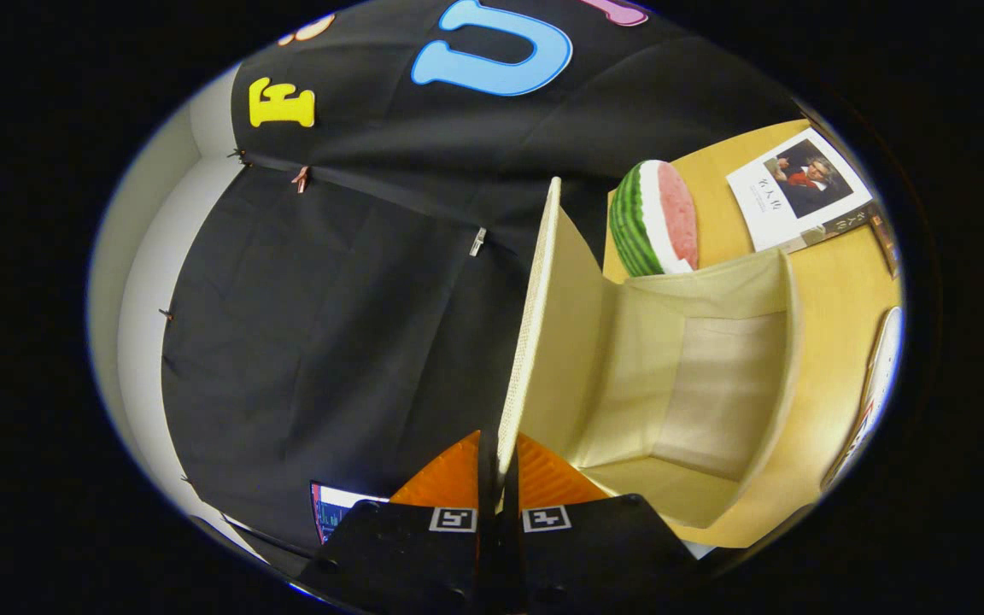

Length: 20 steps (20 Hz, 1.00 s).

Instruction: Open the storage box then place both shoes into the box .Put the left shoe in first, then the right shoe, with the right side of both shoes facing outward in a uniform manner.

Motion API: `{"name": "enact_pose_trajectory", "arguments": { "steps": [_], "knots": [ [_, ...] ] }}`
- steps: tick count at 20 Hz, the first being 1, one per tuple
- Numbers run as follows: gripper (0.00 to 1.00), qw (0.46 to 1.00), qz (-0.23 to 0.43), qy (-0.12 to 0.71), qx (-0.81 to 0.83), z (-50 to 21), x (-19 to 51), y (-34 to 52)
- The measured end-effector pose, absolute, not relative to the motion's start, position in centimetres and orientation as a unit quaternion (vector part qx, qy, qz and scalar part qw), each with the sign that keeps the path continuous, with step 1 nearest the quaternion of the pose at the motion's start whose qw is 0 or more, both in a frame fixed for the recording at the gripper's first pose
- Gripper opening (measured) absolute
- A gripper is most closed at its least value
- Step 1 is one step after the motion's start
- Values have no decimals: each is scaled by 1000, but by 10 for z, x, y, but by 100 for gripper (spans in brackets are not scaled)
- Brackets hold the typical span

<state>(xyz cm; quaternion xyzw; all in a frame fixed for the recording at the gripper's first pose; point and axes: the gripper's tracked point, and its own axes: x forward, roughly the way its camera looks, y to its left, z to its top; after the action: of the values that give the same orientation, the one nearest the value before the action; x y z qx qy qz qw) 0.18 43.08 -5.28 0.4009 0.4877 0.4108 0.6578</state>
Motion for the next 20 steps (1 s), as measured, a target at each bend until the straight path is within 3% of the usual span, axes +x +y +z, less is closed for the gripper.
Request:
{"name": "enact_pose_trajectory", "arguments": {
  "steps": [12, 20],
  "knots": [
    [5, 665, 418, 503, 361, -53, -10, 580],
    [5, 680, 415, 499, 342, -64, -5, 604]
  ]
}}
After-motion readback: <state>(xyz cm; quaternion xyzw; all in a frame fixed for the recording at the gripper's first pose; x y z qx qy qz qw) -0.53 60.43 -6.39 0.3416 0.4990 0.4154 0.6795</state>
